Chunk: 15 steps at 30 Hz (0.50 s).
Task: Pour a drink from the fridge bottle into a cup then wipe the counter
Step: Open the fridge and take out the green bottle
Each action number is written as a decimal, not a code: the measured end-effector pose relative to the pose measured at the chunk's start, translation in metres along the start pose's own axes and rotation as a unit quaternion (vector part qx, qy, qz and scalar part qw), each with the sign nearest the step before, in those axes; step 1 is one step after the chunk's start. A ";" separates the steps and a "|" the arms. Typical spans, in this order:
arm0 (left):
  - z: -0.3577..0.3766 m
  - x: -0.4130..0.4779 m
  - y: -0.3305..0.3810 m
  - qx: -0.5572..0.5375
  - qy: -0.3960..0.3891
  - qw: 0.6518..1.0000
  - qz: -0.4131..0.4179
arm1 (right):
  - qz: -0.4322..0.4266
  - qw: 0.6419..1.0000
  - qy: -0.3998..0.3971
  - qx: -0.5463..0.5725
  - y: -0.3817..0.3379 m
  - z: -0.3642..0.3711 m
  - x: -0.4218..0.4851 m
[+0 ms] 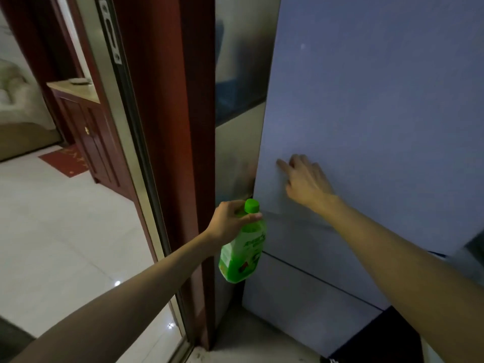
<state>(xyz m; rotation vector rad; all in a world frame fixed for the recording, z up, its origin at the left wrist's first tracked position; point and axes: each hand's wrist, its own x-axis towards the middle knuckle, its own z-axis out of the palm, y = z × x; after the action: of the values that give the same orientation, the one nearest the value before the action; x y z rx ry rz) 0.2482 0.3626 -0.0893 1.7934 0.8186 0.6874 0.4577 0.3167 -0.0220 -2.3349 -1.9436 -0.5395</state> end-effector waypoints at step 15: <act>0.077 0.075 0.011 -0.079 -0.105 0.991 -0.020 | 0.148 0.985 -0.038 0.079 0.094 0.045 -0.009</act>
<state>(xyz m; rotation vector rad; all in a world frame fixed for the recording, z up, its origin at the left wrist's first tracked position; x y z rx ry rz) 0.3552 0.3761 -0.0990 1.6689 0.6390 0.5121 0.5571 0.3004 -0.0506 -2.5073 -1.5553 -0.2670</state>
